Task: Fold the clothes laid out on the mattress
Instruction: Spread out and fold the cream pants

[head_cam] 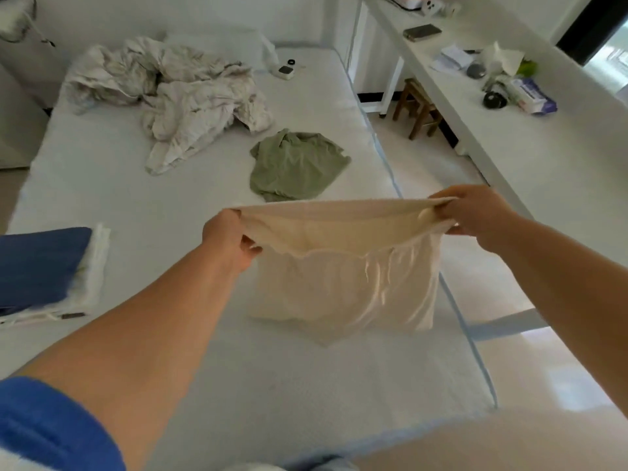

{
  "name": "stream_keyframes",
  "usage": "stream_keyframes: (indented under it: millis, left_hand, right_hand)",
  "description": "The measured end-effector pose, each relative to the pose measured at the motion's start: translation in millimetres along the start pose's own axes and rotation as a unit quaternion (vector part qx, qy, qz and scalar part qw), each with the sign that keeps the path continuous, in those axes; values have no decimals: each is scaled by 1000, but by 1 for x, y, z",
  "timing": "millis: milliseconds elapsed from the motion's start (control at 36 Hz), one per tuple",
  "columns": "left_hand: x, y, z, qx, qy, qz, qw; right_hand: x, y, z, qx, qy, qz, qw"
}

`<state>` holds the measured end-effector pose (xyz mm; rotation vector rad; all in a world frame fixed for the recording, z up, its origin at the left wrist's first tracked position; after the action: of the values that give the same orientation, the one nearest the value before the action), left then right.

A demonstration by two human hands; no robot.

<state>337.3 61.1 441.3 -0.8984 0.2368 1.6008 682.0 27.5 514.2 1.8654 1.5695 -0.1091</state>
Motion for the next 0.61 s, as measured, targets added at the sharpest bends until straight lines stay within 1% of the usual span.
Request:
stream_keyframes:
  millis: [28,56,83,111,139,167,194,222,250,278,306,333,361,417,444,472,500,528,556,611]
  left_hand:
    - [0,-9,-1,-45,-12,14,999]
    - [-1,-16,-2,-50,-20,30,998]
    - [-1,-21,-2,-2,-29,49,998]
    - [0,-26,0,89,-45,65,993]
    - [2,-33,4,199,-71,65,975]
    - [3,-41,8,301,-104,52,947]
    - [4,-48,11,392,-124,30,911]
    - [3,-54,12,471,-126,2,873]
    - [2,-59,11,547,-125,-25,827]
    - [-2,-63,9,628,-122,-47,767]
    - [-7,-65,6,703,-122,-62,698]
    - [-12,-66,2,759,-122,-72,636]
    - [-18,-67,-3,798,-115,-82,586]
    - [-30,-70,-18,842,-89,-121,519]
    - [-36,-74,-26,852,-77,-150,496]
    - [-41,-78,-32,853,-71,-182,484]
    - [-45,-82,-37,846,-61,-216,483]
    - [-48,-83,-40,826,-44,-251,502]
    - [-51,-81,-42,791,-16,-285,540]
    - [-55,-71,-40,696,44,-336,633]
  right_hand:
    - [1,0,8,-12,-12,-52,999]
    - [1,-2,16,-24,-26,-101,994]
    - [1,-4,25,-25,-41,-143,988]
    - [2,-5,34,-18,-61,-176,982]
    - [3,-6,44,-1,-82,-197,977]
    - [6,-5,54,13,-101,-203,974]
    - [9,-3,62,15,-116,-199,973]
    - [12,1,71,6,-126,-180,976]
    - [16,8,79,-2,-133,-149,980]
    - [20,17,85,1,-138,-110,984]
    - [24,27,90,15,-143,-64,987]
    - [28,37,93,33,-146,-17,989]
    - [31,46,92,43,-145,29,988]
    - [37,59,81,58,-130,91,986]
    - [41,62,72,61,-121,106,985]
    - [45,63,61,64,-111,118,985]
    - [50,62,46,67,-100,129,984]
    - [54,60,31,74,-86,139,984]
    - [58,56,12,83,-73,145,983]
    - [67,43,-24,89,-45,154,983]
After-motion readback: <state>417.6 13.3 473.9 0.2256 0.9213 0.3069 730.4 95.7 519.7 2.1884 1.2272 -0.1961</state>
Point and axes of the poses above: each hand's wrist, its own x-axis towards the middle knuckle, its own y-axis out of the back of the hand, z = x × y, the point moved 6 cm from there along x, towards the middle knuckle, and after that the axes turned 12 degrees about -z, right-handed, at the moved point
